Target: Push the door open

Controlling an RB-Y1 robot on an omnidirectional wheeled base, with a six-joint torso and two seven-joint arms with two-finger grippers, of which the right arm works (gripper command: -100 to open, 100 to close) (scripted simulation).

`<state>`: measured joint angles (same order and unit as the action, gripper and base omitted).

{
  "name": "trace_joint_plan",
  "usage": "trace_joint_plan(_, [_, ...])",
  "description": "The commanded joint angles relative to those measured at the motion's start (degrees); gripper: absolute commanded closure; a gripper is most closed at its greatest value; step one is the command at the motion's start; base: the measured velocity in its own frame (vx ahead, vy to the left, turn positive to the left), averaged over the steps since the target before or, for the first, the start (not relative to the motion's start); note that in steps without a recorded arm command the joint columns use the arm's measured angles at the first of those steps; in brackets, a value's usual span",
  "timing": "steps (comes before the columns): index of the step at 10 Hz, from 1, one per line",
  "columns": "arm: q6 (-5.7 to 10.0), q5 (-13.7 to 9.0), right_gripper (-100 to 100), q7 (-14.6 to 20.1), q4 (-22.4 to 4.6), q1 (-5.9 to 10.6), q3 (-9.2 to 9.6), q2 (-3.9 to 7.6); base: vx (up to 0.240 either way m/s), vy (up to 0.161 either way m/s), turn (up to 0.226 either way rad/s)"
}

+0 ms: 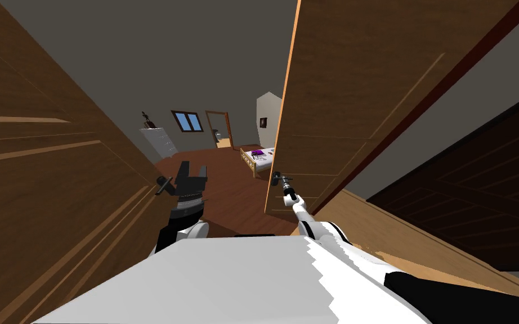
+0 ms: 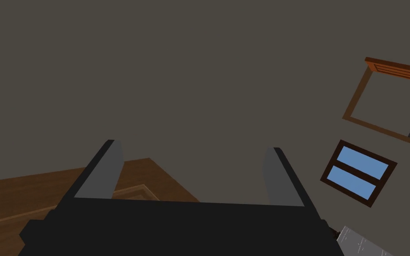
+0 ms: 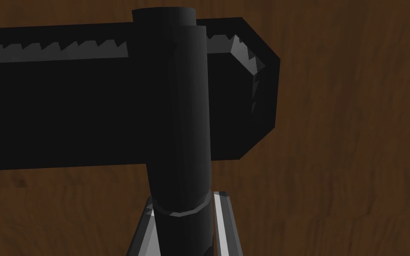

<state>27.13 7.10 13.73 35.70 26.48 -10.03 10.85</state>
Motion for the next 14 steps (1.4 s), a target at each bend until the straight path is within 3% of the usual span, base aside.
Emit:
trace_joint_plan(1, [0.32,-0.3,100,-0.3,-0.4,0.32,-0.78,0.45,0.194,0.075,-0.045])
trace_joint_plan(5, [0.33,-0.8,100,-0.9,-0.5,0.04,-2.18,0.97,0.181,0.054,-0.041])
trace_joint_plan(14, [0.39,-3.2,100,-3.7,-0.9,-1.25,-8.55,3.34,0.189,0.099,-0.072])
